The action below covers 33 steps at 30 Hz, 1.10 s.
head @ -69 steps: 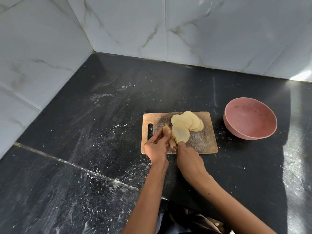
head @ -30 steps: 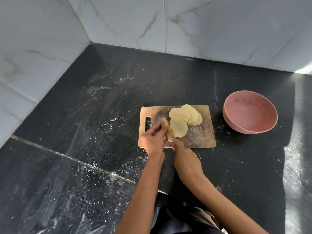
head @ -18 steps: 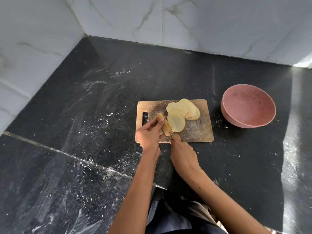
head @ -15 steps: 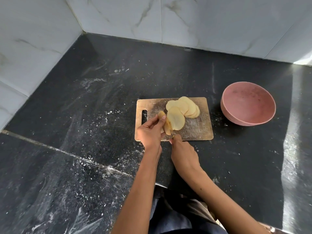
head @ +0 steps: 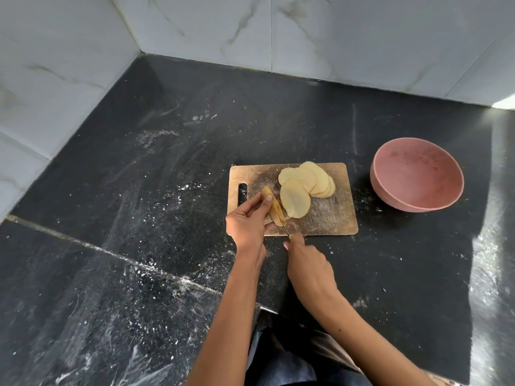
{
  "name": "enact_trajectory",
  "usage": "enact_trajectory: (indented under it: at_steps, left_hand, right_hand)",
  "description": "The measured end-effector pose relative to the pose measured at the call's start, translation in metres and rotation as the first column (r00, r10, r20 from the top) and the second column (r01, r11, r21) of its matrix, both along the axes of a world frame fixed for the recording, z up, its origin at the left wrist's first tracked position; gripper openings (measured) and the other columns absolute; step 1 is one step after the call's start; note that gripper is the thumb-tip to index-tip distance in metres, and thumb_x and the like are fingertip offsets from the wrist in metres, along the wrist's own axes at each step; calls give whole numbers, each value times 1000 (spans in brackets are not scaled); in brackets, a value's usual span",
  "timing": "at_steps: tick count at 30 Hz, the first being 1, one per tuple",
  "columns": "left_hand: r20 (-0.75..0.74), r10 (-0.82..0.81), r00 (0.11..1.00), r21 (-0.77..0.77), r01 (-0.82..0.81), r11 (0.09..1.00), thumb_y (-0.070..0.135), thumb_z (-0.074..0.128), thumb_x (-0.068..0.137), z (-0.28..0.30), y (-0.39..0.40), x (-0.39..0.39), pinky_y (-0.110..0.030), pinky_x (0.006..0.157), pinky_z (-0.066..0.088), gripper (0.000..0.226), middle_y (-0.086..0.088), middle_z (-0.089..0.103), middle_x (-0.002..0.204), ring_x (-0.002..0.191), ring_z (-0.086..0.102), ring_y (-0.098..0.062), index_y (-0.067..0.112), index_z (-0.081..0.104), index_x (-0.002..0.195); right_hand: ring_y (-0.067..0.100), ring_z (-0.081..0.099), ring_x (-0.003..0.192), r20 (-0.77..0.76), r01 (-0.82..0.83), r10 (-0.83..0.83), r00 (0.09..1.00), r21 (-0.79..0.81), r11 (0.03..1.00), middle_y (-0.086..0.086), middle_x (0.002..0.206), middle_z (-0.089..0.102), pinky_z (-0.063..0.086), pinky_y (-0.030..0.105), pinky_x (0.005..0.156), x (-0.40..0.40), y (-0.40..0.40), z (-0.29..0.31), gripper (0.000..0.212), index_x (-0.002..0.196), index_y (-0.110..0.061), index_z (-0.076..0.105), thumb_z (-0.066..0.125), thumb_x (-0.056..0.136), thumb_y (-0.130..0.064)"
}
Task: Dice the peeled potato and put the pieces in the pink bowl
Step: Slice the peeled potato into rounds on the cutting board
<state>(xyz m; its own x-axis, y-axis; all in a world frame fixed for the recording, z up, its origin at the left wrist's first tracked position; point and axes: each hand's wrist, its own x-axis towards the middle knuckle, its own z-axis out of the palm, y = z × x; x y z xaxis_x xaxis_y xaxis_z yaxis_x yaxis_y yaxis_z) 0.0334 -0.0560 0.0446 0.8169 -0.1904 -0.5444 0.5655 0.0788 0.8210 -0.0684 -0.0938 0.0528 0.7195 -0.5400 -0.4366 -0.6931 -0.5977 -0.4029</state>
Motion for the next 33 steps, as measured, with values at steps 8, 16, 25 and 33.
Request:
enact_trajectory:
  at_steps: [8,16,25,33]
  left_hand:
    - [-6,-3,1000,12,3,1000,3,74,81,-2,1,2,-27,54,58,28,-11,73,94,78,72,-19,2,70,108]
    - [41,-48,998,29,46,998,2,73,81,-4,-2,-4,-26,54,58,32,-6,73,91,72,71,-11,-1,67,112]
    - [54,-127,990,55,124,991,0,82,70,-4,-6,-11,-40,74,60,63,-10,66,121,103,68,-21,4,59,128]
    - [139,-84,987,116,68,991,1,85,66,-12,-13,-15,-47,86,56,59,-8,69,114,104,67,-19,3,63,121]
  right_hand:
    - [36,60,102,-2,5,-5,1000,-40,999,16,109,63,36,36,69,25,-6,-5,17,115,-8,38,31,100,-6]
    - [37,58,103,-17,32,-32,999,-8,999,16,110,62,36,37,70,19,-8,-7,15,114,-8,37,31,101,-10]
    - [38,57,104,1,74,-74,997,31,997,18,111,61,35,37,70,18,-16,-2,17,113,-6,40,30,101,-13]
    - [36,57,104,-5,107,-107,994,67,992,16,108,63,38,38,72,-6,-13,-5,30,114,-9,41,25,105,-32]
